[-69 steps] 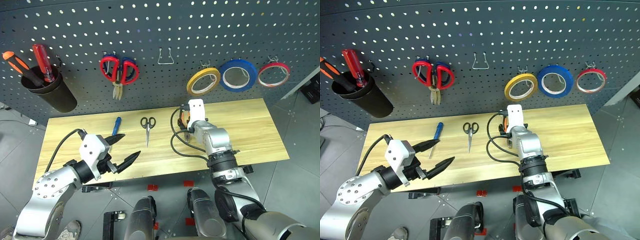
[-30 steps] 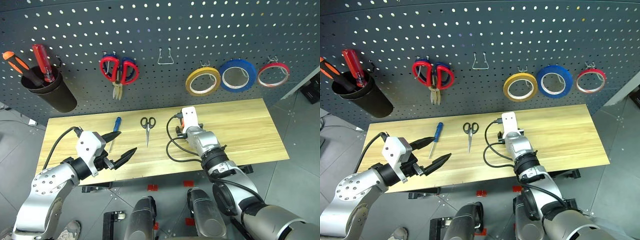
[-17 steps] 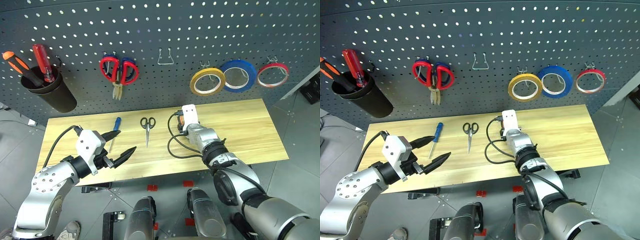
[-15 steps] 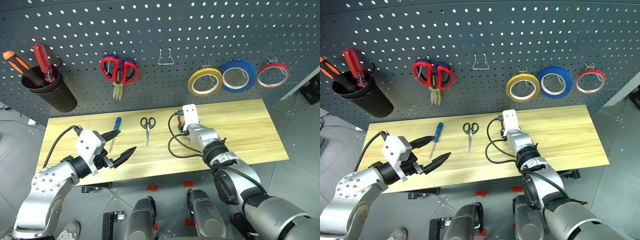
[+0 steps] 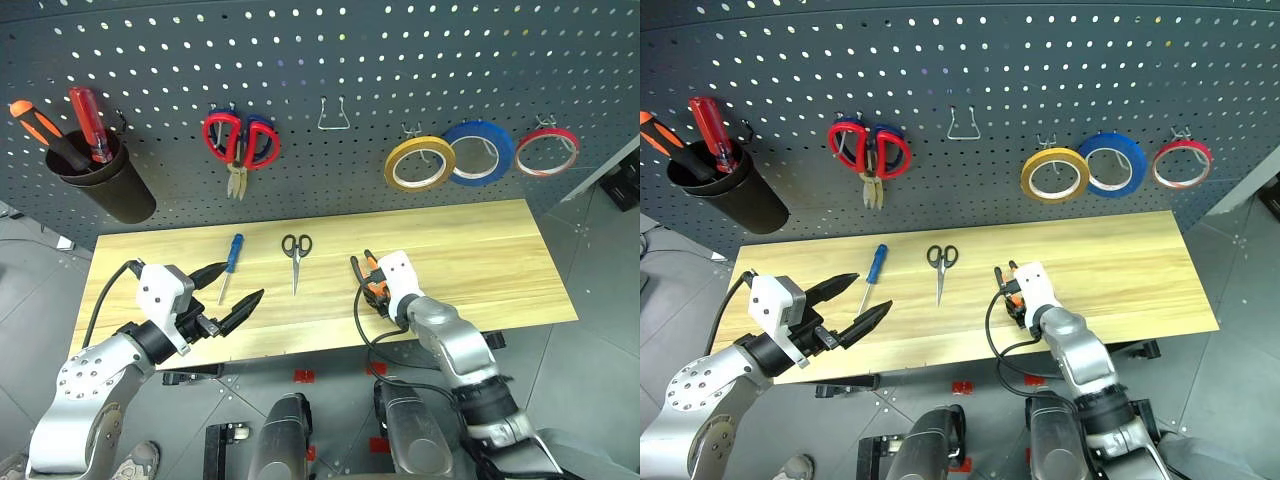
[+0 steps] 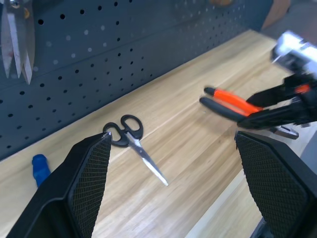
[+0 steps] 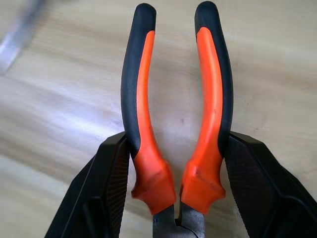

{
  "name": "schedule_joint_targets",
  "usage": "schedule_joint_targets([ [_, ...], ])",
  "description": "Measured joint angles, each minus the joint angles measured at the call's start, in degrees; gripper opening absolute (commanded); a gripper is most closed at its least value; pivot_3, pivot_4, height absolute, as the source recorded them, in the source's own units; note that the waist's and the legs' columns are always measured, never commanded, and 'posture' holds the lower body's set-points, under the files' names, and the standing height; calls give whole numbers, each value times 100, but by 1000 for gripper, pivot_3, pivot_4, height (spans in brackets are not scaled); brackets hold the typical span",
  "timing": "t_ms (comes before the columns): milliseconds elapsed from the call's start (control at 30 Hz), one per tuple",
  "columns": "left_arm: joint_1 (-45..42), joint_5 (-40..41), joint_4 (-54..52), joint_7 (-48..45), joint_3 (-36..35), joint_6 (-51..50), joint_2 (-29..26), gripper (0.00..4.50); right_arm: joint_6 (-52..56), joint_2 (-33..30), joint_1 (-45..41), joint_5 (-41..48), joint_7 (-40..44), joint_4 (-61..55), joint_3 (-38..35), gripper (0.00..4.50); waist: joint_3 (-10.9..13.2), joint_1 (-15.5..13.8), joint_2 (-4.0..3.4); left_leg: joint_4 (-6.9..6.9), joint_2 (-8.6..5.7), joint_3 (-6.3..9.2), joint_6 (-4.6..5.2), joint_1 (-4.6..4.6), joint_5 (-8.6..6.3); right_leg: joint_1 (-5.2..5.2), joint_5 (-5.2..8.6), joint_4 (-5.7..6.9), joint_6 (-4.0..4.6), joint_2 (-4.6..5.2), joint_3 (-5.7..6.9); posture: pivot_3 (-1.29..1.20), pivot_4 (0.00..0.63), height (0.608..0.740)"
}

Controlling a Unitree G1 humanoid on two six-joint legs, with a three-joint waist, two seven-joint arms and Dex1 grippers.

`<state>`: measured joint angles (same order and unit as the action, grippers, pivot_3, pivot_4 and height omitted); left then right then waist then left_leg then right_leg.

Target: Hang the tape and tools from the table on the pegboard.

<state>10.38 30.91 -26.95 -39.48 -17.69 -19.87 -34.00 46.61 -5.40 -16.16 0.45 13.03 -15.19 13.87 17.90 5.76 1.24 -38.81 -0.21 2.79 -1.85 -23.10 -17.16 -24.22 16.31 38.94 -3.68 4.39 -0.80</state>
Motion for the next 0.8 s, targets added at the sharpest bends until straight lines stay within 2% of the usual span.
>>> schedule_joint_targets([
  [167,122,498,-267,29,-218,-275,-8,4189,-824,-159,289,37,175,-1532,410,2576,0,-14,1,2,-1,2,-1,2,0,3,0,-3,0,0,2,-111,298,740],
  [267,176,601,-312,-67,-314,-365,-189,4189,-1497,-117,312,15,170,-1840,553,2576,-1,-36,2,0,-2,3,-2,3,1,3,0,1,0,0,4,-105,290,740],
  [367,2,666,-305,-132,-407,-370,-334,4189,-2008,51,-36,-76,88,-1794,554,2576,-1,-67,3,-4,-4,3,-7,4,3,5,0,1,0,0,3,-105,284,740],
  [500,-436,707,-294,-110,-419,-372,-432,4189,-2695,506,-1029,-148,-21,-1311,529,2576,-2,-60,4,-4,-3,2,-23,5,12,4,0,1,0,-2,4,-107,279,740],
  [667,-883,713,-213,18,-338,-377,-387,4189,-3336,1057,-2288,-172,-292,259,299,2576,-3,-57,5,-4,-2,0,-27,4,15,2,-1,2,1,-1,4,-106,276,740],
  [800,-980,686,-175,81,-254,-378,-344,4189,-3934,1190,-2881,-269,-466,1176,141,2576,-3,-48,5,-4,-3,-3,-28,2,16,-2,-1,0,1,0,3,-106,273,740],
])
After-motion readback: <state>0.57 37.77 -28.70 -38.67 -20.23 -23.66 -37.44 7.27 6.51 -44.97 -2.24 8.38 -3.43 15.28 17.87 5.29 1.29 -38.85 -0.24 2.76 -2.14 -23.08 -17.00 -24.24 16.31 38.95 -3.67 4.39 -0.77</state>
